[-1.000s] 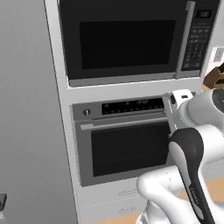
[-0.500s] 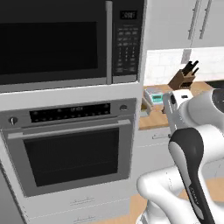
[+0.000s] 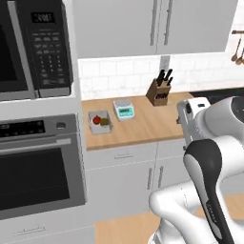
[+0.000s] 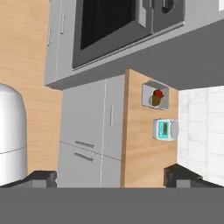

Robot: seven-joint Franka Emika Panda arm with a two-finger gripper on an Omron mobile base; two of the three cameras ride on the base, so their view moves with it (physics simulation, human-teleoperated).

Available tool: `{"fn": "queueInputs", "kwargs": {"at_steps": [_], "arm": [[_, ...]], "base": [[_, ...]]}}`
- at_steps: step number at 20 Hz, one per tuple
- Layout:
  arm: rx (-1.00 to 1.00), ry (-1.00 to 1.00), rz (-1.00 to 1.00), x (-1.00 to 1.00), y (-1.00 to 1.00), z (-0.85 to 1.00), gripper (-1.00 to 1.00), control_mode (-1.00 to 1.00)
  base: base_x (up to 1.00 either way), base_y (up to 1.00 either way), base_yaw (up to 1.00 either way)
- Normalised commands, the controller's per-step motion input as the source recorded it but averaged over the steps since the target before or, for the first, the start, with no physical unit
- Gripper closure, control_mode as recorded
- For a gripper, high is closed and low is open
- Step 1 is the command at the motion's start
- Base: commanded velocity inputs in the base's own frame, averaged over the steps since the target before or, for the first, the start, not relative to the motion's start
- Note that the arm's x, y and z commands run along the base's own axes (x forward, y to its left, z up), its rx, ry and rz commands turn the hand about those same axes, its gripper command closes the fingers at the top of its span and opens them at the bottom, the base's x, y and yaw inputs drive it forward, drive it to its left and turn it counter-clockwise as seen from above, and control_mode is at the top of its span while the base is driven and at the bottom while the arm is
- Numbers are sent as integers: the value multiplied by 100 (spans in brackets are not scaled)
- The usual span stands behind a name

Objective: Take the meat container that has the chicken drumstick and place it on the second highest rack of the freezer. Then take the vegetable container that has the avocado and tomato and place it on the highest rack of the freezer.

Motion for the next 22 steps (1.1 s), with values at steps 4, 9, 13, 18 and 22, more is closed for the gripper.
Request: {"fn": "queueInputs", "kwargs": {"at_steps": [4,9,13,18,22], "arm": [[0,0,0,0,0,0,-100,100],[0,0,0,0,0,0,-100,100],[0,0,0,0,0,0,-100,100],[0,0,0,0,0,0,-100,100],[1,5,7,30,0,-25,-100,-100]], "base": [[35,-51,11],[52,10,15],[66,64,5],[62,64,1],[10,2,1]]}}
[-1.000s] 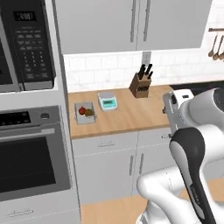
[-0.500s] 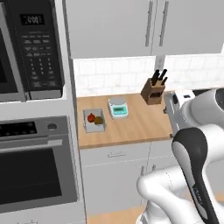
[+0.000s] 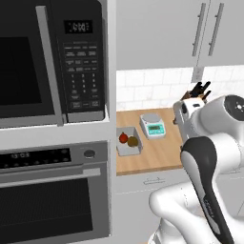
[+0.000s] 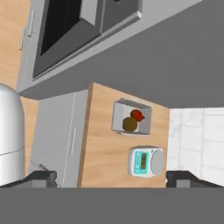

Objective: Take the meat container that has the chicken drumstick and place it on the second highest rack of the freezer. Then take the vegetable container that has the avocado and tomato and place it on the highest rack of the freezer.

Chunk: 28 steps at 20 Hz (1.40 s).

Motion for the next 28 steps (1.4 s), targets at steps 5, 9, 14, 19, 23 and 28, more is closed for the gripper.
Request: {"fn": "queueInputs", "kwargs": {"at_steps": [5,9,14,19,23,28], "arm": [[8,4,19,32,-15,-37,-100,-100],[10,4,12,23,2,-31,-100,-100],[3,6,2,23,18,-34,-100,-100],[0,17,4,0,10,-36,-100,-100],[0,13,10,1,4,-26,-100,-100],[0,13,11,15,15,-20,-100,-100]], "base": [[0,0,0],[0,0,0],[0,0,0],[0,0,0],[0,0,0],[0,0,0]]}}
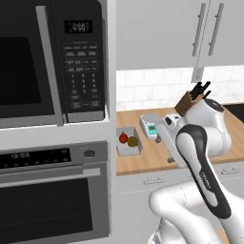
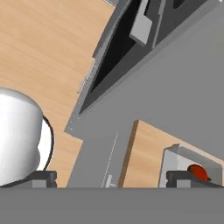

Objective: Take the meat container that has the chicken drumstick and place it on the second highest rack of the freezer. Then take the vegetable container that has the avocado and tomato and place it on the highest rack of the freezer.

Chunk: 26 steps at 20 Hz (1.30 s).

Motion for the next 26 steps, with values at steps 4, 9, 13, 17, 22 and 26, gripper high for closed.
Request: {"fn": "queueInputs", "kwargs": {"at_steps": [4,9,13,17,22,26], "arm": [[0,4,1,25,28,-22,-100,-100],[0,7,0,30,12,-16,-100,-100],[0,1,0,28,0,-6,-100,-100],[0,5,0,32,8,-26,-100,-100],[0,7,0,36,10,-33,-100,-100],[0,4,0,35,0,-26,-100,-100]], "base": [[0,0,0],[0,0,0],[0,0,0],[0,0,0],[0,0,0],[0,0,0]]}}
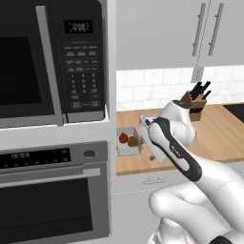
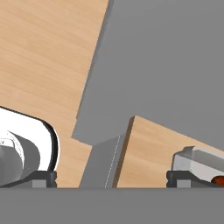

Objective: Take the meat container that has the chicken drumstick and place it on the second highest rack of the freezer. Then take the vegetable container that has the avocado and tomato and place it on the highest rack of the freezer.

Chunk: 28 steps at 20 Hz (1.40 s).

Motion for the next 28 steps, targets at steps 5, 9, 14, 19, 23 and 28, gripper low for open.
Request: {"fn": "queueInputs", "kwargs": {"at_steps": [5,9,14,19,23,28], "arm": [[0,3,0,35,0,-24,-100,-100],[0,2,0,30,0,-28,-100,-100],[0,3,0,33,0,-28,-100,-100],[0,5,0,32,3,-19,-100,-100],[0,6,0,31,7,-9,-100,-100],[0,5,0,33,12,-16,-100,-100]], "base": [[0,0,0],[0,0,0],[0,0,0],[0,0,0],[0,0,0],[0,0,0]]}}
